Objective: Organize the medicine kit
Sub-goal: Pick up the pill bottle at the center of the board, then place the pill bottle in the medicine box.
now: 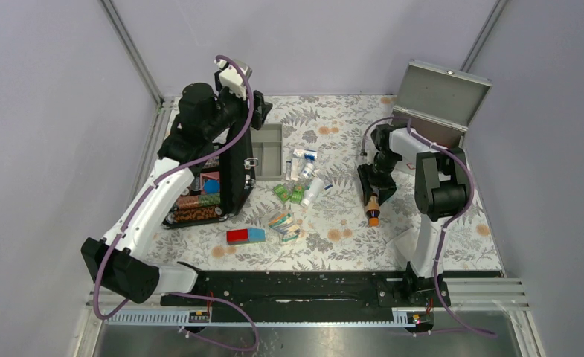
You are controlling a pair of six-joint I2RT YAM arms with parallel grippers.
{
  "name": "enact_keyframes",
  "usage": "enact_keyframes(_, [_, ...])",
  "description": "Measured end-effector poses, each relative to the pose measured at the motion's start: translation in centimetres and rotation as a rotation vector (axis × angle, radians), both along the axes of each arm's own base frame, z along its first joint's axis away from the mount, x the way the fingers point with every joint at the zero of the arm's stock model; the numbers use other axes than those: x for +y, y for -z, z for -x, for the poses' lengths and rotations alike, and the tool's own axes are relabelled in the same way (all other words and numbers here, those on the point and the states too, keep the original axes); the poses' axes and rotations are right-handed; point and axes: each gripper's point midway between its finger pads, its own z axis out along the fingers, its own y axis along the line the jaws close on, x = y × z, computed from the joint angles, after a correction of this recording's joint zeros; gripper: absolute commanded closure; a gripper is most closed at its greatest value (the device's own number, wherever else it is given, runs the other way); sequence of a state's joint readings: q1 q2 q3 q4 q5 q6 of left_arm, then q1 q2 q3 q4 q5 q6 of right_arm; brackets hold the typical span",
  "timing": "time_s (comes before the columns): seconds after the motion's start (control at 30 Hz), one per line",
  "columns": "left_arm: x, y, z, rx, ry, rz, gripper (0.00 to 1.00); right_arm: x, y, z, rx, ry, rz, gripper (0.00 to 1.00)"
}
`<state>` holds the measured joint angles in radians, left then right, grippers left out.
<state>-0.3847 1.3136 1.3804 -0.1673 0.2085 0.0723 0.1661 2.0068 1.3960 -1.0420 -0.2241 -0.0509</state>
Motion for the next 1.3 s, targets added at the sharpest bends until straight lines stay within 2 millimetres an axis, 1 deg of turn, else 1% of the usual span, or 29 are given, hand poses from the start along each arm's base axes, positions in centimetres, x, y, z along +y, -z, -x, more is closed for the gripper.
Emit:
enact_keyframes(0.07, [0.0, 0.0, -0.1, -0.001, 0.000, 0.001, 0.25, 0.2, -0.1, -0.3, -0.012, -0.009, -0.003, 0.52])
enact_keyframes(0.2, [-0.1, 0.2, -0.2, 0.004, 0.001, 0.001, 0.25, 0.5, -0.1, -0.3, -0.016, -0.030, -0.008, 0.58])
enact_keyframes(0.27, [-0.2, 0.3, -0.3, 0.007, 0.002, 0.000, 0.25, 0.5, -0.2, -0.3, -0.022, -0.036, -0.011, 0.58])
enact_keyframes(0.33, [-0.2, 0.4, -0.3, 0.010, 0.004, 0.000, 0.25, 0.5, -0.6, -0.4, -0.037, -0.042, -0.015, 0.54])
enact_keyframes(0.37, [-0.2, 0.5, -0.4, 0.010, 0.004, 0.001, 0.25, 0.5, -0.9, -0.5, -0.049, -0.044, -0.017, 0.53])
enact_keyframes(0.53, [-0.5, 0.5, -0.7, 0.012, 0.003, 0.015, 0.25, 0.6, -2.8, -1.0, -0.123, -0.051, -0.031, 0.61])
enact_keyframes(0.67, [-0.6, 0.7, -0.9, 0.018, 0.006, 0.020, 0.25, 0.6, -3.1, -1.1, -0.134, -0.058, -0.034, 0.68])
enact_keyframes(0.8, [-0.7, 0.8, -0.9, 0.019, 0.007, 0.020, 0.25, 0.7, -3.5, -1.4, -0.143, -0.063, -0.041, 0.69])
enact_keyframes(0.87, [-0.7, 0.8, -0.9, 0.019, 0.007, 0.019, 0.25, 1.1, -4.2, -2.0, -0.162, -0.064, -0.058, 0.69])
enact_keyframes(0.97, [-0.7, 0.8, -0.9, 0.018, 0.007, 0.019, 0.25, 1.6, -6.2, -3.3, -0.221, -0.070, -0.086, 0.69])
enact_keyframes(1.0, [-0.6, 0.8, -0.9, 0.018, 0.007, 0.018, 0.25, 1.8, -7.2, -3.9, -0.250, -0.075, -0.096, 0.69])
enact_keyframes(1.13, [-0.7, 0.8, -0.9, 0.019, 0.007, 0.019, 0.25, 1.7, -12.8, -7.0, -0.435, -0.071, -0.131, 0.70])
enact_keyframes(1.17, [-0.7, 0.8, -0.9, 0.019, 0.008, 0.020, 0.25, 1.5, -14.2, -7.8, -0.478, -0.059, -0.139, 0.70])
enact_keyframes(1.2, [-0.7, 0.8, -0.9, 0.021, 0.009, 0.020, 0.25, 0.8, -16.0, -9.2, -0.542, -0.037, -0.144, 0.71])
enact_keyframes(1.23, [-0.7, 0.9, -1.0, 0.022, 0.010, 0.021, 0.25, 0.2, -17.3, -10.3, -0.590, -0.016, -0.145, 0.71])
enact_keyframes(1.3, [-0.9, 1.1, -1.1, 0.028, 0.012, 0.023, 0.25, -2.0, -19.8, -12.5, -0.682, 0.050, -0.132, 0.71])
